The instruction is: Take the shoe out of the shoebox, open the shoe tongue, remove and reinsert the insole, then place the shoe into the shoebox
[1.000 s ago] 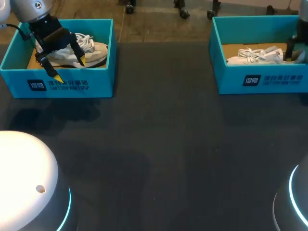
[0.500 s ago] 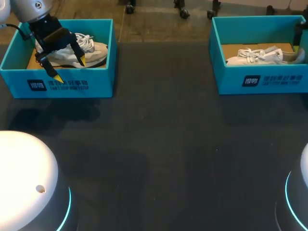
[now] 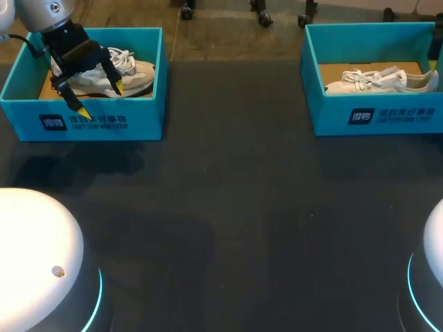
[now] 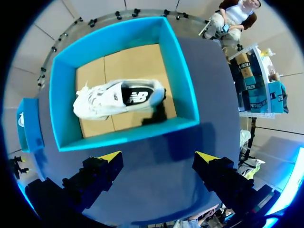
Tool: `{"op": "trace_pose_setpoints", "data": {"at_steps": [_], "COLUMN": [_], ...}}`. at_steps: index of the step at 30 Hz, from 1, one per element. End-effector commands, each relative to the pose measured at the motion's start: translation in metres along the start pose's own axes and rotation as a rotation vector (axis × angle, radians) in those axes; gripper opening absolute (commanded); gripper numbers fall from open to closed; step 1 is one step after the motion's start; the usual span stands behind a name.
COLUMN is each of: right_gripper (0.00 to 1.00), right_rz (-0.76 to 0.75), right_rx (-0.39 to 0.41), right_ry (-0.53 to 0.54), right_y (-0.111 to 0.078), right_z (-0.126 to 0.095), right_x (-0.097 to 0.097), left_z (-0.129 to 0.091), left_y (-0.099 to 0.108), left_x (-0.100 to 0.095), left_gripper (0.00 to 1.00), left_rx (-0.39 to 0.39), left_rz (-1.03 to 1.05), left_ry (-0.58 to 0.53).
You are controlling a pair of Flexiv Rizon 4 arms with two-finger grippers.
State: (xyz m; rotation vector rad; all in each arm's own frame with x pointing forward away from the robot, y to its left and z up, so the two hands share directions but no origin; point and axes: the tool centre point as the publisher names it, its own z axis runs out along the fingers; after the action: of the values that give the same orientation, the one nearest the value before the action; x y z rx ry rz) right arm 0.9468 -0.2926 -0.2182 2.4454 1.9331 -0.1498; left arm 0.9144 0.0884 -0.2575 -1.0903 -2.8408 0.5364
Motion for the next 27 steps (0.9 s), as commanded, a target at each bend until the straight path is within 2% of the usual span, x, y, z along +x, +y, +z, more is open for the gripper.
{"op": "trace_pose_setpoints", "data": {"at_steps": [1,10,15,19,27], "right_gripper": [1.00,1.00,1.00,1.00,1.00], "right_rz": [0.013,0.057,0.072,0.062,0.062], "right_rx": [-0.040,-0.026,-0.008,0.001,0.001], "right_ry": [0.015,0.025,0.026,0.017,0.017], "right_y": [-0.029,-0.058,-0.063,-0.063,-0.063], "right_z": [-0.005,-0.008,-0.005,-0.005,-0.005], "right_x": [-0.001,0.002,0.004,0.007,0.007], "left_z": [0.000,0.000,0.000,-0.013,-0.043], "left_y": [0.001,0.001,0.001,0.007,0.037], "left_x": [-0.001,-0.001,-0.001,-0.004,-0.010], "left_gripper": [1.00,1.00,1.00,1.00,1.00], "left_rx": [-0.001,-0.001,-0.001,-0.013,-0.017], "left_rz": [0.001,0.001,0.001,0.078,0.185], "left_ry": [0.003,0.003,0.003,-0.023,0.040]}}
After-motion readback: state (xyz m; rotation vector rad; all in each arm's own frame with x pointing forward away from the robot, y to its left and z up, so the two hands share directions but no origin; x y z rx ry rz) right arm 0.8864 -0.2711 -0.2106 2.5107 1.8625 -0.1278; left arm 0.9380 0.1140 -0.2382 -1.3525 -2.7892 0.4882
